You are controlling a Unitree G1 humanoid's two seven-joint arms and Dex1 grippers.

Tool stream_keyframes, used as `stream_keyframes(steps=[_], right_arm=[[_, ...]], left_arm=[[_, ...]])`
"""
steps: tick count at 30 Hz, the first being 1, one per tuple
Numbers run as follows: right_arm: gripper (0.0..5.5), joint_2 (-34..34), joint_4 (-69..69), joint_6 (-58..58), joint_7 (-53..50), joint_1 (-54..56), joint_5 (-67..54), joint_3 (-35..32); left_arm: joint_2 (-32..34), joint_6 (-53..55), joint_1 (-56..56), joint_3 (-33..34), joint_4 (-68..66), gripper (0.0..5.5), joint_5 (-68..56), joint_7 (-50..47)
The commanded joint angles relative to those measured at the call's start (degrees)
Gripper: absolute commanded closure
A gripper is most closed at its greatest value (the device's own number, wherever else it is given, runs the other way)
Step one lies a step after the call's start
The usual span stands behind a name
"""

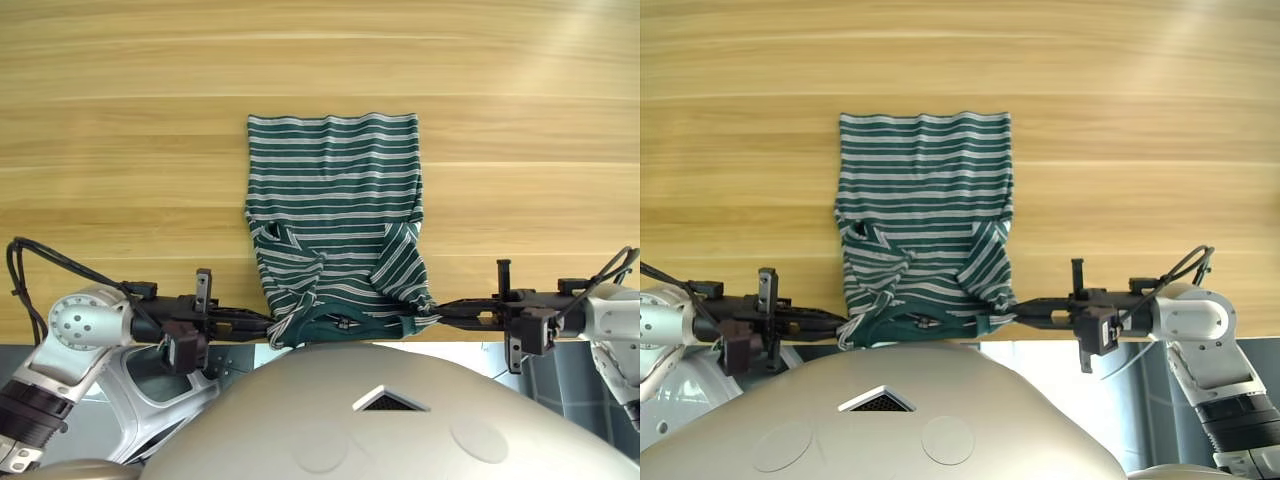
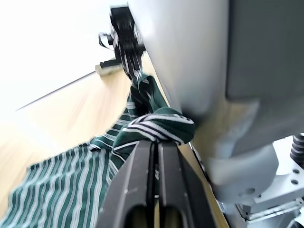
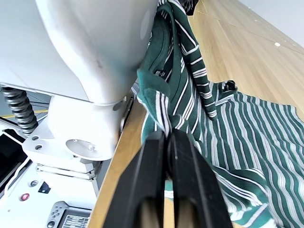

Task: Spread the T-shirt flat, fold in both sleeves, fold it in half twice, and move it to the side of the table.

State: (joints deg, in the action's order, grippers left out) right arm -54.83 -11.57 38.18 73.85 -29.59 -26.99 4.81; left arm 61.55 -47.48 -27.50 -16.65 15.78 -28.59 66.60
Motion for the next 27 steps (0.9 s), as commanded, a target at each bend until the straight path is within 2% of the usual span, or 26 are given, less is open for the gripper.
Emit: stream_keyframes(steps=[1,8,16,22,27], right_arm=[[5.5,0.9,-0.8,-1.5,-1.8,4.7,-1.7,-3.1],[5.5,6.7,3.2,-11.3,-13.1,20.3,3.0,-5.5],[5.5,16.6,16.6,-17.5,-26.1,38.0,21.7,0.7],[5.5,21.4,27.5,-17.0,-31.5,45.7,31.1,5.0],[5.5,26.4,39.2,-14.2,-35.6,52.6,33.9,6.4]], left_arm=[[-0.4,2.1,2.8,2.5,0.9,5.5,-2.5,0.9],[-8.3,10.1,16.7,6.5,-6.5,5.5,1.6,-3.6],[-17.4,16.6,32.2,7.7,-21.4,5.5,8.6,-6.6],[-23.1,15.0,41.8,7.7,-38.0,5.5,16.1,-9.0],[-26.3,11.7,47.1,8.3,-50.1,5.5,20.0,-10.7]])
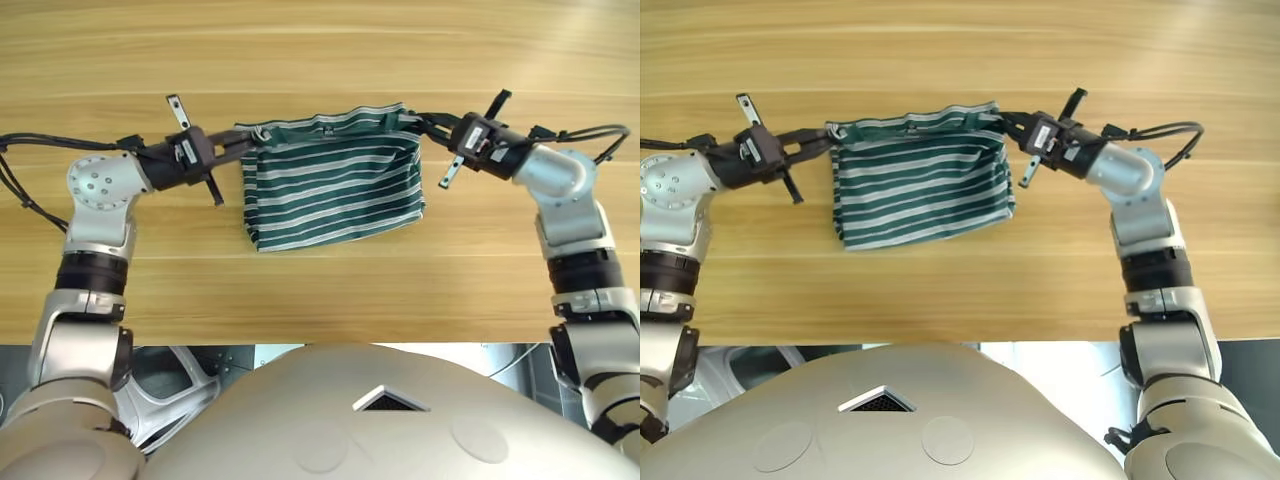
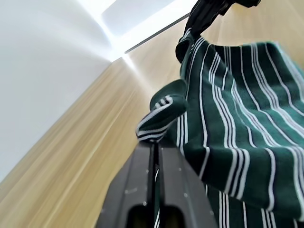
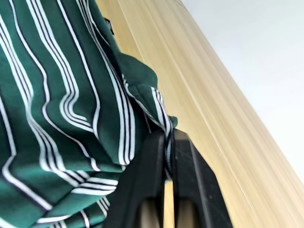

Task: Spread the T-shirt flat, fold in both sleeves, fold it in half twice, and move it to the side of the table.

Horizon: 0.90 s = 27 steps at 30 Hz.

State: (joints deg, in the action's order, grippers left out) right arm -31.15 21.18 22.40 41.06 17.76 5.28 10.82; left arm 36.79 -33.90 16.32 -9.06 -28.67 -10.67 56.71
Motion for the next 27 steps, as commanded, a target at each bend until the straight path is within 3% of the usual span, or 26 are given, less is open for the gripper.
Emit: stream_keyframes(steps=[1,8,14,27], right_arm=[[5.5,3.7,9.0,2.4,-3.7,6.7,2.2,0.6],[5.5,8.4,25.9,8.5,-10.3,14.7,4.3,0.3],[5.5,12.1,39.1,10.6,-16.5,18.7,9.1,2.6],[5.5,18.8,51.6,10.3,-22.0,21.2,10.7,2.2]], left_arm=[[-2.1,-2.2,4.2,1.0,-7.5,5.5,2.3,-0.9],[-5.3,-6.4,9.7,1.6,-21.1,5.5,7.3,-5.3],[-7.4,-8.0,14.8,-1.5,-32.3,5.5,18.2,-17.2],[-11.5,-2.4,18.4,-7.0,-44.3,5.5,31.0,-33.1]])
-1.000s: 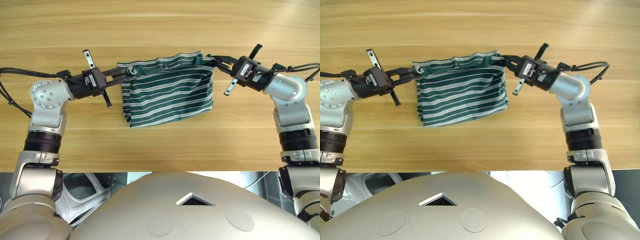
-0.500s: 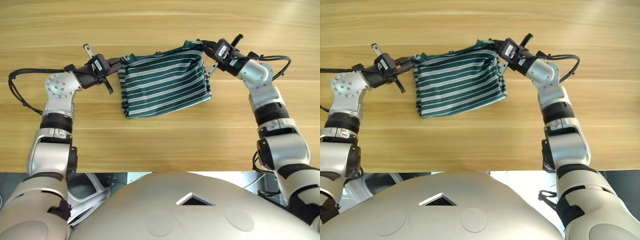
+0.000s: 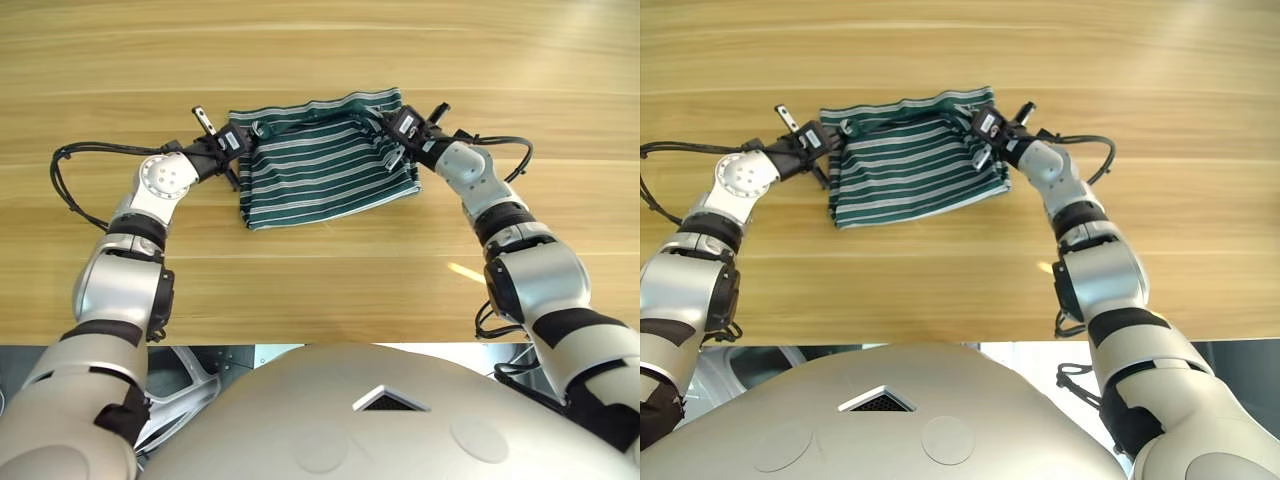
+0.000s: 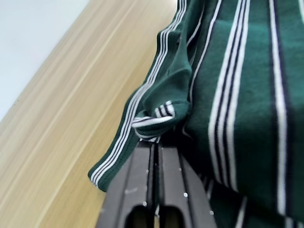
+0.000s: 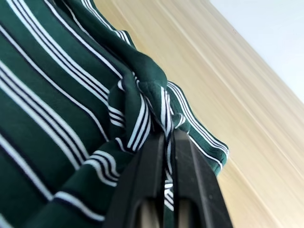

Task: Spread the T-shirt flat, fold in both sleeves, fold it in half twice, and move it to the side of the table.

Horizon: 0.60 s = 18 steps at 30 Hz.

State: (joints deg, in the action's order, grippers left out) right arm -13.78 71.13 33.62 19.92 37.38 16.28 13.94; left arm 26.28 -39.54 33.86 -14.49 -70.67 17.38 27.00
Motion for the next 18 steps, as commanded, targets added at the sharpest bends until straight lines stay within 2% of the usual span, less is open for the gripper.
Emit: stream_keyframes(steps=[1,5,6,9,14,18], right_arm=[[5.5,1.8,2.1,-1.2,-0.9,1.5,-0.5,-1.2],[5.5,2.8,3.3,-2.5,-0.6,1.2,-3.6,-4.8],[5.13,2.9,3.5,-2.7,-0.4,1.3,-4.7,-6.1],[4.7,3.3,3.8,-4.0,1.9,1.7,-9.4,-11.0],[3.74,3.8,3.9,-6.9,6.2,2.5,-18.1,-20.4],[2.95,3.9,4.5,-10.3,8.1,2.8,-23.8,-26.8]], left_arm=[[-1.2,3.9,1.0,-1.8,-2.8,5.5,3.4,-4.2],[-2.2,5.7,1.5,-0.8,-3.9,5.5,2.5,-4.6],[-2.3,6.0,1.7,-0.1,-4.0,5.5,1.6,-3.9],[-2.6,7.0,2.4,3.1,-4.2,5.5,-2.0,-1.1],[-2.6,9.3,4.2,8.9,-4.3,4.58,-7.2,0.7],[-2.9,13.3,7.3,15.8,-4.8,3.86,-12.3,-5.6]])
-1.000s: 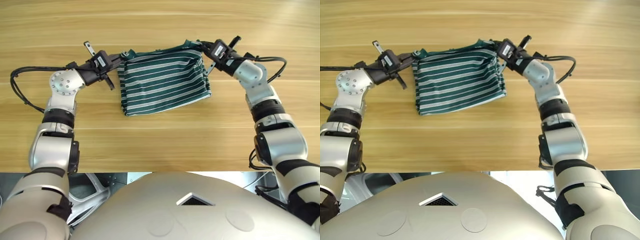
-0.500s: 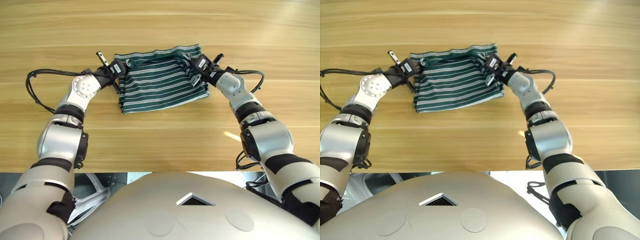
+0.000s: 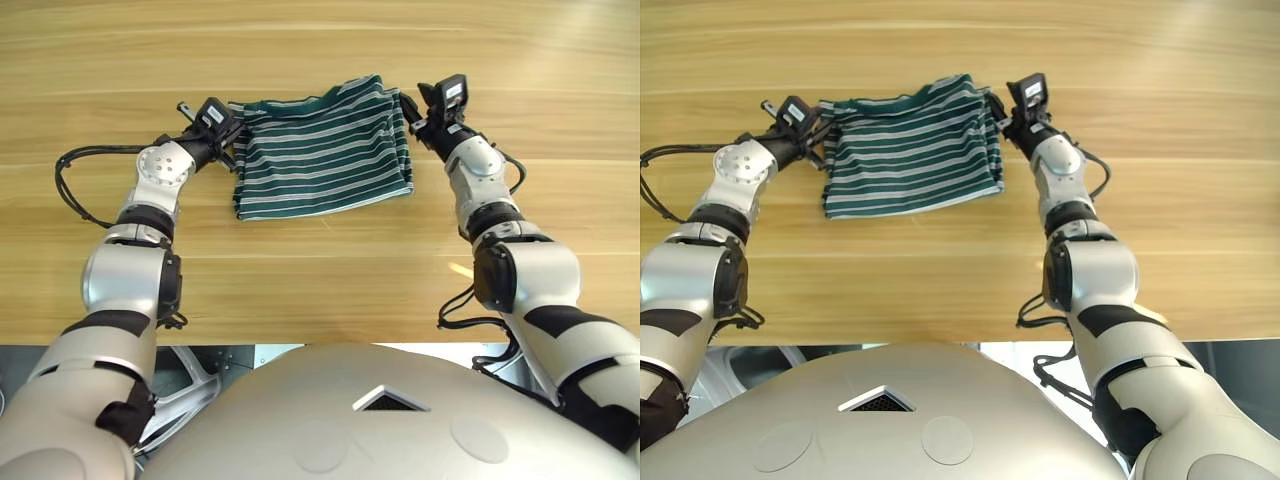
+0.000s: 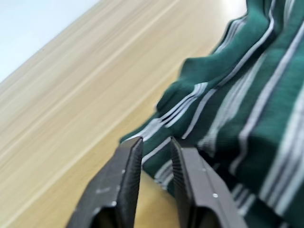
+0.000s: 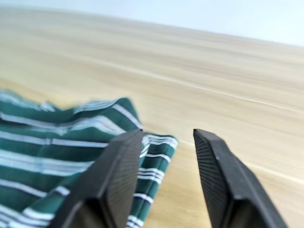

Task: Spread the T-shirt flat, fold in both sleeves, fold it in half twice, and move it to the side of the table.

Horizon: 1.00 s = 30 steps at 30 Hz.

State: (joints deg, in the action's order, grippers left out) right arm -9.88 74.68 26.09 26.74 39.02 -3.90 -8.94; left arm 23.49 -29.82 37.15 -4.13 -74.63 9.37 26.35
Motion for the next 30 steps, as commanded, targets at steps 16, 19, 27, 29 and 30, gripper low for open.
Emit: stream_keyframes(steps=[16,19,27,29,30], right_arm=[[0.13,-11.3,-9.8,12.0,26.3,-12.1,1.2,2.0],[0.13,-14.0,-11.6,14.7,23.6,-14.9,6.8,6.5],[0.13,-13.7,-16.1,18.4,13.8,-19.0,16.3,16.6],[0.13,-14.1,-22.5,18.8,19.4,-22.6,11.2,17.2],[0.13,-14.9,-27.2,18.2,22.5,-25.2,8.6,18.1]], left_arm=[[-4.7,-2.9,1.5,29.6,7.4,3.28,-31.7,19.1],[-5.3,-3.7,0.0,29.5,7.6,3.28,-31.6,19.8],[-6.8,-4.5,-0.7,28.8,7.6,3.28,-30.9,19.3],[-6.8,-4.5,-0.9,28.9,7.5,3.28,-30.8,19.3],[-6.9,-4.6,-1.0,28.9,7.4,3.28,-30.7,19.1]])
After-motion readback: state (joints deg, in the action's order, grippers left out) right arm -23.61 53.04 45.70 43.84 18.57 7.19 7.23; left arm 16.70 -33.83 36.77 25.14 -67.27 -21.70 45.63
